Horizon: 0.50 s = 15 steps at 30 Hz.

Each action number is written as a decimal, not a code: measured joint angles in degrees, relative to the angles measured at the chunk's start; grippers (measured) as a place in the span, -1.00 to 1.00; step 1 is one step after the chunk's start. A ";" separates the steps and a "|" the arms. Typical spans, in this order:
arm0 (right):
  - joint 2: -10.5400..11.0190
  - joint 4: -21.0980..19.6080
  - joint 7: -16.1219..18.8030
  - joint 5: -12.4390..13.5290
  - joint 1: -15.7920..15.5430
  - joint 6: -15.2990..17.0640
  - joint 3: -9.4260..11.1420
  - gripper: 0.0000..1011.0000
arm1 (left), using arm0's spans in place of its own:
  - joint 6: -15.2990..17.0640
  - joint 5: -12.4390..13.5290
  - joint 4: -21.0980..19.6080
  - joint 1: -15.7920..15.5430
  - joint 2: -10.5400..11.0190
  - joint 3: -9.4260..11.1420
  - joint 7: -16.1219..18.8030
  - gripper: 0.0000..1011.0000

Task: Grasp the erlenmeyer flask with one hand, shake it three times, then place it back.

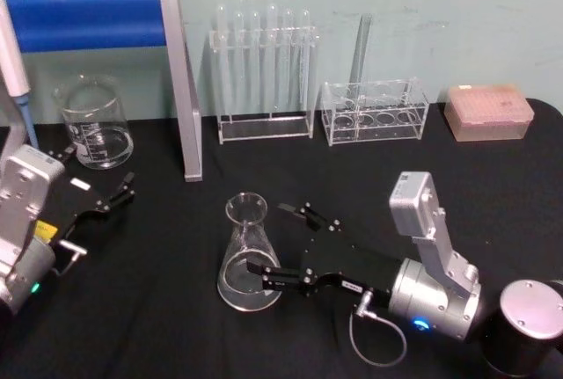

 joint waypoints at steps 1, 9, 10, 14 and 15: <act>-0.19 0.30 0.05 -0.05 0.25 0.06 -0.13 0.98 | 0.00 0.00 0.00 0.00 0.00 0.00 0.00 0.98; -2.14 3.53 0.48 -0.52 2.99 0.80 -1.33 0.98 | 0.00 0.00 0.00 0.00 0.00 0.00 0.00 0.98; -2.30 3.77 0.52 -0.57 3.19 0.82 -1.43 0.98 | 0.00 0.00 0.00 0.00 0.00 0.00 0.00 0.98; -3.03 4.89 0.60 -0.61 4.13 0.84 -1.71 0.98 | 0.00 0.00 0.00 0.00 0.00 0.00 0.00 0.98; -3.18 5.09 0.61 -0.60 4.30 0.83 -1.76 0.98 | 0.00 0.00 0.00 0.00 0.00 0.00 0.00 0.98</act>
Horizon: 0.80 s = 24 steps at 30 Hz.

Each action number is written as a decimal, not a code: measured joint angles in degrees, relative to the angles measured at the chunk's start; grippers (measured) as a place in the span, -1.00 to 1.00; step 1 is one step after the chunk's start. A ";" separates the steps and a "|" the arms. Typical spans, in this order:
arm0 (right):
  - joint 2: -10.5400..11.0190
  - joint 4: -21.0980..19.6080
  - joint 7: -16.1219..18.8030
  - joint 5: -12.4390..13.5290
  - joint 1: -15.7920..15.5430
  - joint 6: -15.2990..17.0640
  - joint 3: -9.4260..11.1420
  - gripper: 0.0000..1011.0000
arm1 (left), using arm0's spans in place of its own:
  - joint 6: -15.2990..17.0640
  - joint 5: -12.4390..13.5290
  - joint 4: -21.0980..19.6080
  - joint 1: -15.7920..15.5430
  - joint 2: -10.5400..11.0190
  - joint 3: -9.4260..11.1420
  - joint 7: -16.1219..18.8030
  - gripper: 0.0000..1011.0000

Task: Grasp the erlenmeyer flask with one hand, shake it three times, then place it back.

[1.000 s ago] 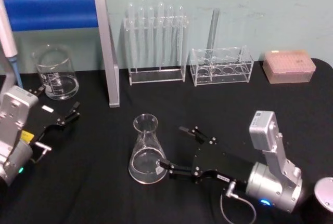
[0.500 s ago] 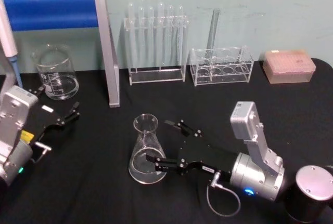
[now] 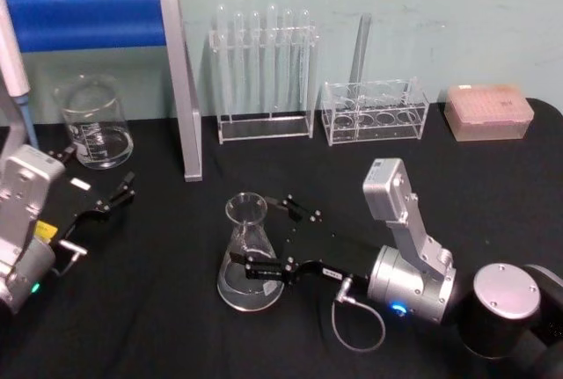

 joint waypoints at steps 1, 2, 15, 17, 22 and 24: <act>-0.26 0.32 0.00 0.00 0.29 -0.02 -0.08 0.98 | 0.00 0.00 0.00 0.00 0.00 0.00 0.00 0.98; -0.39 0.46 0.00 0.00 0.43 -0.03 -0.11 0.98 | 0.00 0.00 0.00 0.00 0.00 0.00 0.00 0.98; -2.20 3.02 0.30 0.39 2.26 -0.35 -0.67 0.98 | 0.00 0.00 0.00 0.00 0.00 0.00 0.00 0.98; -2.49 3.45 0.31 0.47 2.55 -0.48 -0.72 0.98 | 0.00 0.00 0.00 0.00 0.00 0.00 0.00 0.98; -2.91 4.00 0.30 0.51 2.90 -0.70 -0.84 0.98 | 0.00 0.00 0.00 0.00 0.00 0.00 0.00 0.98; -2.94 4.04 0.29 0.49 2.93 -0.71 -0.85 0.98 | 0.00 0.00 0.00 0.00 0.00 0.00 0.00 0.98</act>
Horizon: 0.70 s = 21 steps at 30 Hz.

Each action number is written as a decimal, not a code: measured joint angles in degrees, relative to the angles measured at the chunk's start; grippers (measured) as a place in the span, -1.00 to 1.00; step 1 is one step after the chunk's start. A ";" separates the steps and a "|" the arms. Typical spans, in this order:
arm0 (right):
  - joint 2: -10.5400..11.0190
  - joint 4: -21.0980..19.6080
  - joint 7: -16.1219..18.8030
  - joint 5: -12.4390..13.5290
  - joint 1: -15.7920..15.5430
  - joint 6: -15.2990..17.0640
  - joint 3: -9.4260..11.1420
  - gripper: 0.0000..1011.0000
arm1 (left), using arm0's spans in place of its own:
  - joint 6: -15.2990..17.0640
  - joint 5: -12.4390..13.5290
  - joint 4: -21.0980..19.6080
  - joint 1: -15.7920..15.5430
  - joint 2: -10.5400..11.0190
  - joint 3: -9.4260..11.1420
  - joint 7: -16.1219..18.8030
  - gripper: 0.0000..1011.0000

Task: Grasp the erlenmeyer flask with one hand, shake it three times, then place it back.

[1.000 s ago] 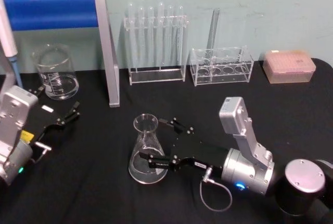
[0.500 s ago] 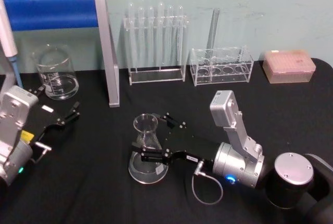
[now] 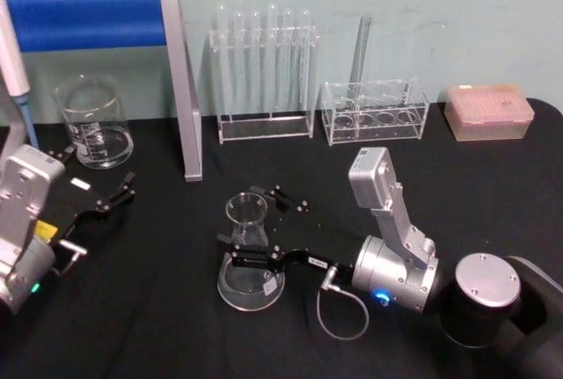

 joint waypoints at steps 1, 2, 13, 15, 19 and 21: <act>0.00 0.00 0.00 0.00 0.00 0.00 0.00 0.98 | 0.00 0.00 0.00 0.00 0.00 0.00 0.00 0.98; 0.00 0.00 0.00 0.00 0.00 0.00 0.00 0.98 | 0.00 0.00 0.00 0.00 0.00 0.00 0.00 0.98; 0.03 0.00 -0.03 0.02 -0.01 0.00 0.02 0.85 | 0.00 0.00 0.00 0.00 0.00 0.00 0.00 0.98; 0.04 -0.01 -0.03 0.03 -0.02 0.00 0.02 0.74 | 0.00 0.00 0.00 0.00 0.00 0.00 0.00 0.98; 0.05 -0.02 -0.04 0.04 -0.04 0.00 0.04 0.53 | 0.00 0.00 0.00 0.00 0.00 0.00 0.00 0.98; 0.06 -0.03 -0.03 0.05 -0.05 0.00 0.05 0.45 | 0.00 0.00 0.00 0.00 0.00 0.00 0.00 0.98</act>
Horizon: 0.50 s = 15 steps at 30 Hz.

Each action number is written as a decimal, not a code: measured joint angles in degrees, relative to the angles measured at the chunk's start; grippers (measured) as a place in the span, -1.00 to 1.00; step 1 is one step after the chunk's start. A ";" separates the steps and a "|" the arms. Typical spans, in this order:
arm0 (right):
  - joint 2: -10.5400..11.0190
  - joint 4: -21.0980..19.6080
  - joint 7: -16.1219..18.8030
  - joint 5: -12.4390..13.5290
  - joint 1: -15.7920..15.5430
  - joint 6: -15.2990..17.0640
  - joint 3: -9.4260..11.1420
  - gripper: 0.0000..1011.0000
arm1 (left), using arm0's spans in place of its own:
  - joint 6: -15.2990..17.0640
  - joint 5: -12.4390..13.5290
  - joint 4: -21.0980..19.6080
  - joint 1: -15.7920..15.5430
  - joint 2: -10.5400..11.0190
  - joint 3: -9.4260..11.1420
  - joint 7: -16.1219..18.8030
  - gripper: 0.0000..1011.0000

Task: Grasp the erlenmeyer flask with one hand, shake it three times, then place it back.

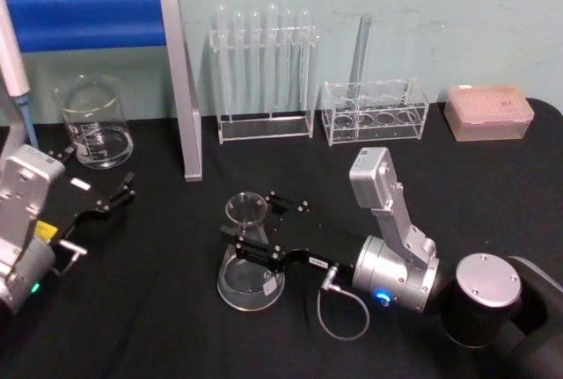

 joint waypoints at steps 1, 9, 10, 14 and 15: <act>0.00 -0.01 0.00 0.00 -0.01 0.01 0.01 0.34 | 0.00 0.00 0.00 0.00 0.00 0.00 0.00 0.98; 0.02 -0.05 0.00 0.02 -0.01 0.02 0.04 -0.10 | 0.00 0.00 0.00 0.00 0.00 0.00 0.00 0.98; 0.02 -0.06 0.00 0.02 -0.01 0.02 0.04 -0.11 | 0.00 0.00 0.00 0.00 0.00 0.00 0.00 0.98; 0.02 -0.06 0.00 0.02 -0.01 0.02 0.05 -0.11 | 0.00 0.00 0.00 0.00 0.00 0.00 0.00 0.98; 0.07 -0.25 -0.12 0.06 -0.15 0.03 0.22 -0.11 | 0.00 0.00 0.00 0.00 0.00 0.00 0.00 0.98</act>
